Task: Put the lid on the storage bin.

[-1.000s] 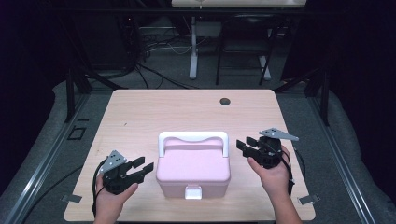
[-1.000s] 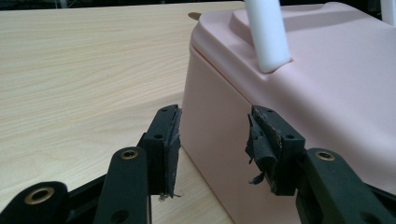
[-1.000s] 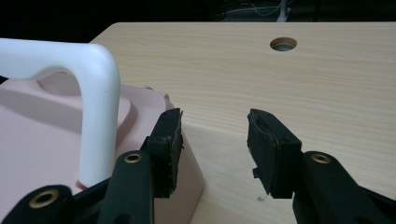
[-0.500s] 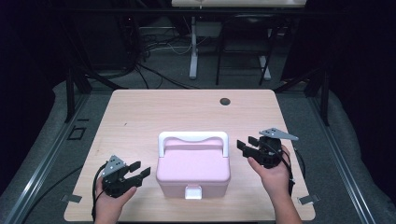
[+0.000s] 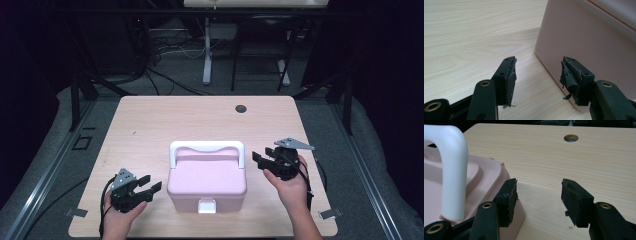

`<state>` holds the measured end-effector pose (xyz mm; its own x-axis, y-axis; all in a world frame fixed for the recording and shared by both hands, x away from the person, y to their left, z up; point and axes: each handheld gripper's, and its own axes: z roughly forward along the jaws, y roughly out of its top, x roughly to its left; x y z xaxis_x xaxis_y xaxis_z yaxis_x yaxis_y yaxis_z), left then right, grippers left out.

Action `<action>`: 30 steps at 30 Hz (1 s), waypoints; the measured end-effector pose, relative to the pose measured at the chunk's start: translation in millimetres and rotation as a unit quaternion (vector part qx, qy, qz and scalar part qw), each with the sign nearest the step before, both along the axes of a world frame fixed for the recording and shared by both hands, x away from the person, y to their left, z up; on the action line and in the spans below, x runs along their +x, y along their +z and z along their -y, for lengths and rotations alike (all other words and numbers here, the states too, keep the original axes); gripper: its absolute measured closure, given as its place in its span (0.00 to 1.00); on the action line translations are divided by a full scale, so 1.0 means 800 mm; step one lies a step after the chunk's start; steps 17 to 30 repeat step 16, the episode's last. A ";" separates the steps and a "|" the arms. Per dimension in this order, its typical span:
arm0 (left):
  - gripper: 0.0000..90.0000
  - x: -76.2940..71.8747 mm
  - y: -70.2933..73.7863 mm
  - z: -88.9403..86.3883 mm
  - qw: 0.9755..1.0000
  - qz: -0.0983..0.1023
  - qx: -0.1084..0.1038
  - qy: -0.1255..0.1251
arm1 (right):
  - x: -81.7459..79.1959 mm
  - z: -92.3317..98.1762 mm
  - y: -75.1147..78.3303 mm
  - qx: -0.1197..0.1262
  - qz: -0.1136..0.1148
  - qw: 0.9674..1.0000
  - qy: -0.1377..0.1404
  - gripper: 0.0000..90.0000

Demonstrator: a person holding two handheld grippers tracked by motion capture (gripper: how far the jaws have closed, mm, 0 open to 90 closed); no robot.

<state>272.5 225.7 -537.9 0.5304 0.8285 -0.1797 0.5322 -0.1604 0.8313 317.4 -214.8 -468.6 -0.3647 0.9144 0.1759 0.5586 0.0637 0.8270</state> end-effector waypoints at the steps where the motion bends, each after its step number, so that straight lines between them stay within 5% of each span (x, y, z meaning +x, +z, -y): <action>1: 0.50 0.000 0.000 0.000 1.000 0.000 0.000 0.000 | 0.000 0.000 0.000 0.000 0.000 1.000 0.000 0.51; 30: 0.48 0.000 -0.004 0.007 1.000 -0.009 0.002 -0.013 | 0.004 0.002 -0.004 0.007 -0.014 1.000 0.004 0.47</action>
